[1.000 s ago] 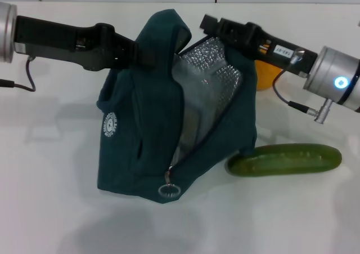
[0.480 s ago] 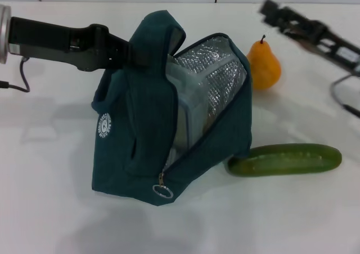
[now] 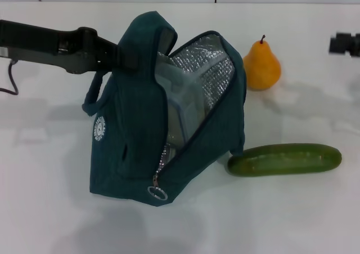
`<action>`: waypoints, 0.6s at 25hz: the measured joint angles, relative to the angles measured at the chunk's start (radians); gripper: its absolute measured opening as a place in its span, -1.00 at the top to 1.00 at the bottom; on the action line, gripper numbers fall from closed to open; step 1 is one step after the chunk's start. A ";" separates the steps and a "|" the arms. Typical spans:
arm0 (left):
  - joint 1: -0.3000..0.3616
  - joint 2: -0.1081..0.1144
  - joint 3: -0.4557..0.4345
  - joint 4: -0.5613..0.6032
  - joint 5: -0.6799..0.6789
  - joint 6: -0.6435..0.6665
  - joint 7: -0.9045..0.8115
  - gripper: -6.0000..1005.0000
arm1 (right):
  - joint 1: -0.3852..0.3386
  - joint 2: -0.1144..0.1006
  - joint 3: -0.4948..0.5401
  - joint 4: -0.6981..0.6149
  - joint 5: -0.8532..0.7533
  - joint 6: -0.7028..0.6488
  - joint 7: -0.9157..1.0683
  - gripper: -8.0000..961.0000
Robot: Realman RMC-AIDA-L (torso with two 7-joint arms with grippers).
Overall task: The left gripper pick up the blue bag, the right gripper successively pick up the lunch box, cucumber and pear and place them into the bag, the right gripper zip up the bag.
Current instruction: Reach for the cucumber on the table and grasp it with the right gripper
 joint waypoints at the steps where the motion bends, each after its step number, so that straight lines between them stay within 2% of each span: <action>1: 0.001 0.000 0.000 0.000 0.000 0.000 0.000 0.90 | 0.022 -0.015 0.000 -0.022 -0.072 -0.024 0.026 -0.78; 2: 0.001 0.000 0.000 0.000 0.000 0.000 0.000 0.90 | 0.048 -0.031 0.001 -0.044 -0.151 -0.052 0.049 -0.77; 4: -0.001 0.001 0.001 0.000 0.001 0.000 0.000 0.90 | 0.102 -0.048 0.003 -0.075 -0.285 -0.112 0.068 -0.77; 6: -0.005 0.002 0.002 0.000 0.001 0.000 0.001 0.90 | 0.156 -0.052 -0.005 -0.108 -0.395 -0.169 0.046 -0.77; 10: -0.013 0.003 0.002 0.000 0.001 -0.001 0.001 0.90 | 0.229 -0.026 -0.060 -0.200 -0.535 -0.243 -0.065 -0.75; 15: -0.013 0.004 0.002 -0.003 0.012 -0.005 0.000 0.90 | 0.310 0.001 -0.199 -0.267 -0.608 -0.249 -0.098 -0.72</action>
